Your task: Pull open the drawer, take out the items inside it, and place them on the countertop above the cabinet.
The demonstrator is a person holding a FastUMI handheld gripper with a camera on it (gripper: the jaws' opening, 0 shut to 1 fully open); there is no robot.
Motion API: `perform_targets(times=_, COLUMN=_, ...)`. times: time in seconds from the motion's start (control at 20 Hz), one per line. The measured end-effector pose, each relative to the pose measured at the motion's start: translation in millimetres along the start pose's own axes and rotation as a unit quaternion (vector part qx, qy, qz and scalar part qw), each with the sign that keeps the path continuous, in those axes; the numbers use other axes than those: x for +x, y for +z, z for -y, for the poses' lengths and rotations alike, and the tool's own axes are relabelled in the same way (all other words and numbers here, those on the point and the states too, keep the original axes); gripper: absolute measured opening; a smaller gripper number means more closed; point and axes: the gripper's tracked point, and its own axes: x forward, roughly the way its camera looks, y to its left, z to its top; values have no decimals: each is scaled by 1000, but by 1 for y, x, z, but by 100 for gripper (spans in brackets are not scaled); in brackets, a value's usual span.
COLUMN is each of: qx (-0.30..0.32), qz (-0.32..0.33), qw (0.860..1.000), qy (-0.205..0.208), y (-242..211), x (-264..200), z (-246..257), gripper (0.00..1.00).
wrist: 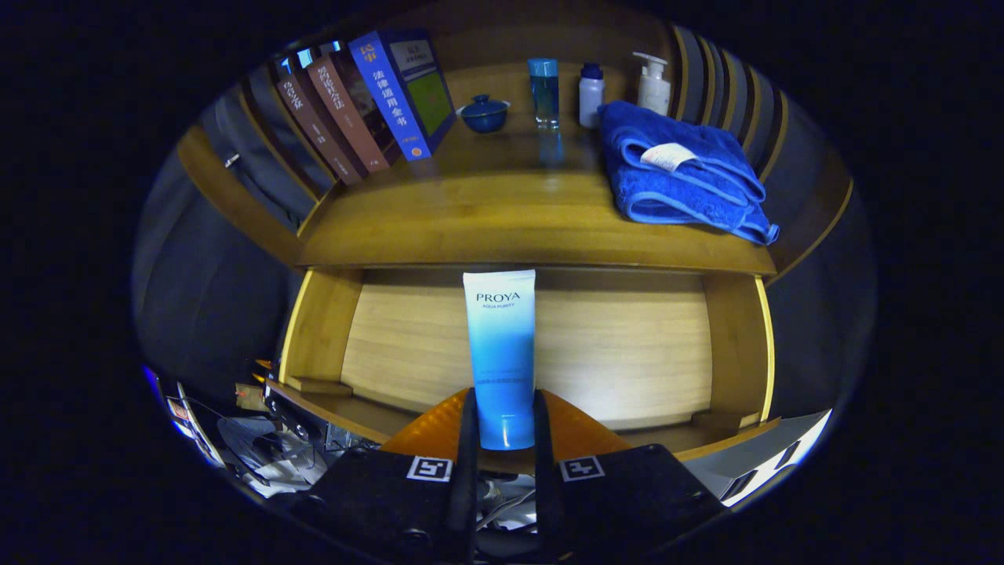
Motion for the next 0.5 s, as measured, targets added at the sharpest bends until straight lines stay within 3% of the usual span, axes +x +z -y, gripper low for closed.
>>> perform_targets(times=0.3, qx=-9, qz=32, qw=999, qy=-41, y=63, x=24, z=7, gripper=35)
perform_targets(times=0.5, qx=12, qz=28, qw=999, qy=-45, y=94, x=48, z=5, gripper=35)
